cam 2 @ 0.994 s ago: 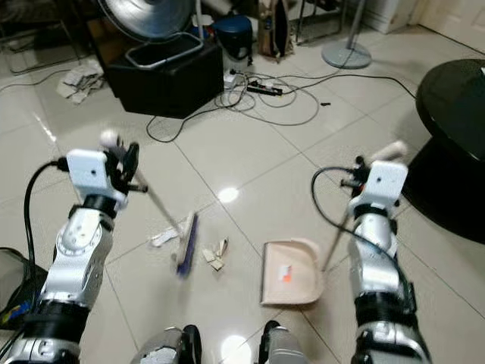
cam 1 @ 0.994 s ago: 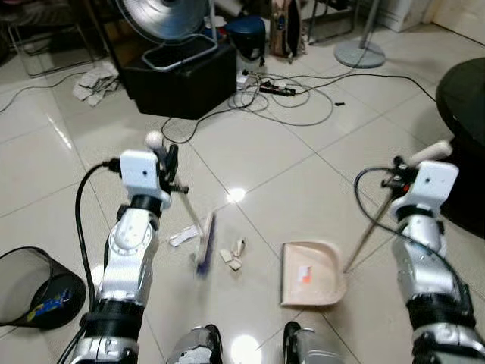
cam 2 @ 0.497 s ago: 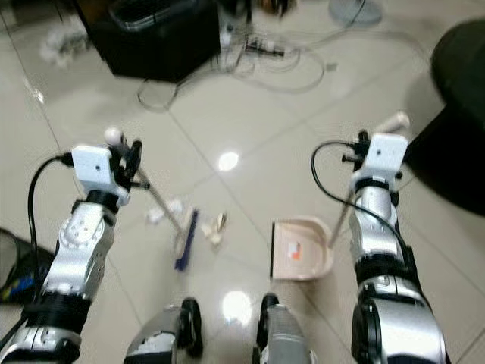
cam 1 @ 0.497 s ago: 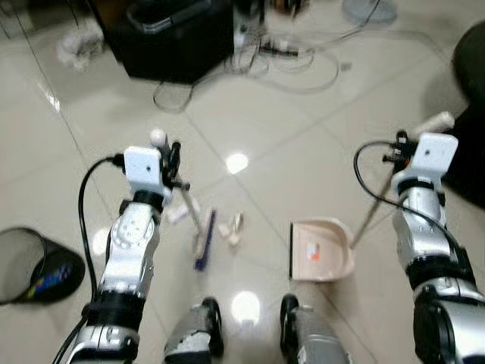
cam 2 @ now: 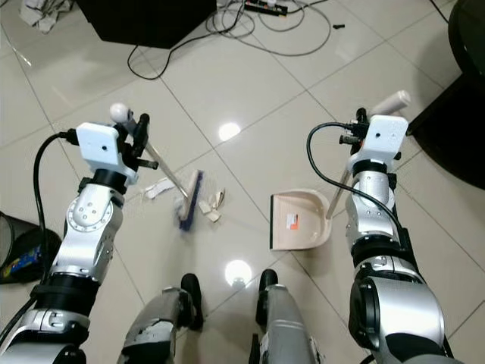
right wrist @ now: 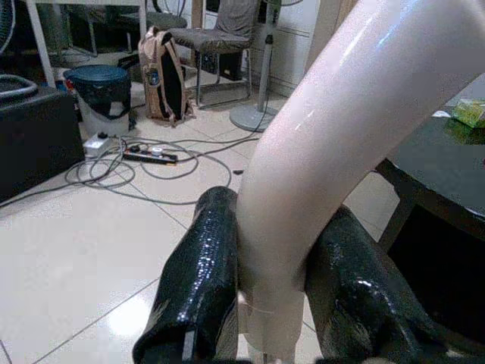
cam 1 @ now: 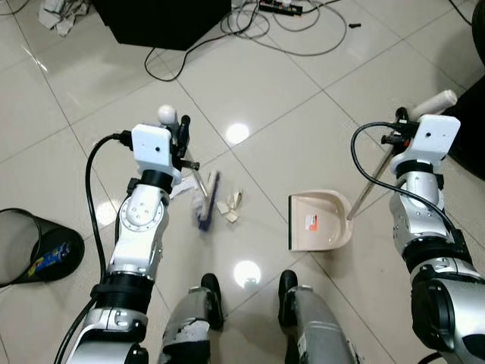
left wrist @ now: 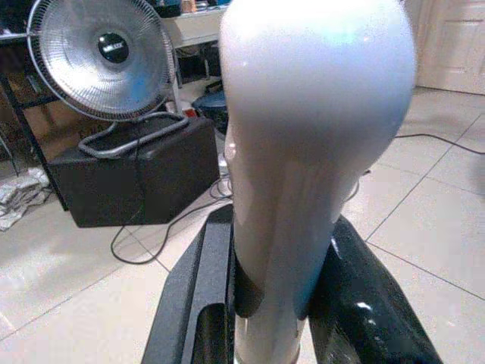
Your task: Sweep floor
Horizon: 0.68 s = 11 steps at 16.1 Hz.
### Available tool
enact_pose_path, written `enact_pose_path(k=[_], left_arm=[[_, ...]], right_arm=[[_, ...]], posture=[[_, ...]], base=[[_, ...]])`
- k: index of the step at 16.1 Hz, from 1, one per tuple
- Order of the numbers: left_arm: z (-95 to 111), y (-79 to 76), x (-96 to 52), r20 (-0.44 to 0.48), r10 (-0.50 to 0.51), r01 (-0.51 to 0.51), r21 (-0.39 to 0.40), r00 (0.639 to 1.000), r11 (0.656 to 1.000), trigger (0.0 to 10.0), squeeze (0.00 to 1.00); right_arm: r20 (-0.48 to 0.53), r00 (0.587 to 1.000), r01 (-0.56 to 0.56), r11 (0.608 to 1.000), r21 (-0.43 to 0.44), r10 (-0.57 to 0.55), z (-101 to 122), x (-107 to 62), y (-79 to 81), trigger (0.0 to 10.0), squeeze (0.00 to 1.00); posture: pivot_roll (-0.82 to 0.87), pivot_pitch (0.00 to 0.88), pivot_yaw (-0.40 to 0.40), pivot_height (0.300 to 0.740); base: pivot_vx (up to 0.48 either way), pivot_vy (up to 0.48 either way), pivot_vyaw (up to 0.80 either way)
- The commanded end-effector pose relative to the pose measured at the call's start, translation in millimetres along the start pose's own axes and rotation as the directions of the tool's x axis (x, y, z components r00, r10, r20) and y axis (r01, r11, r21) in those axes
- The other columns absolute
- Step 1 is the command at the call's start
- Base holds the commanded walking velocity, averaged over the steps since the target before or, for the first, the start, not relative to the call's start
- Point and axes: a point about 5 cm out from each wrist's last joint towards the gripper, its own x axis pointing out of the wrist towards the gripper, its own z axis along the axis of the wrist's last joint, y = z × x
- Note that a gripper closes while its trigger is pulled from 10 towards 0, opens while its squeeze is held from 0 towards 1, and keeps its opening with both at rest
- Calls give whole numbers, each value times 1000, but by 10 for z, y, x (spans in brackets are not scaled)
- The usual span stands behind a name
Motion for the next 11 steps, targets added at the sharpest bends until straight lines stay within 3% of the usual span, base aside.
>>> enact_pose_path(k=[1, 6, 11], left_arm=[[-202, -117, -121, -108, -57, 52, -43, 993, 998, 10000, 0], [-177, -272, -157, -115, -91, 73, -150, 989, 986, 10000, 0], [-13, -394, -116, -100, -133, 95, -317, 986, 944, 10000, 0]], right_arm=[[-36, 999, -16, 999, 45, 18, -108, -84, 176, 10000, 0], [-60, 996, -54, 992, 118, 62, -174, -174, 490, 10000, 0], [-108, 994, -14, 993, 117, 27, -263, -229, 468, 10000, 0]], posture=[[51, 433, 35, 740], [55, 407, 33, 740], [64, 377, 33, 740]], base=[[0, 0, 0], [0, 0, 0], [0, 0, 0]])
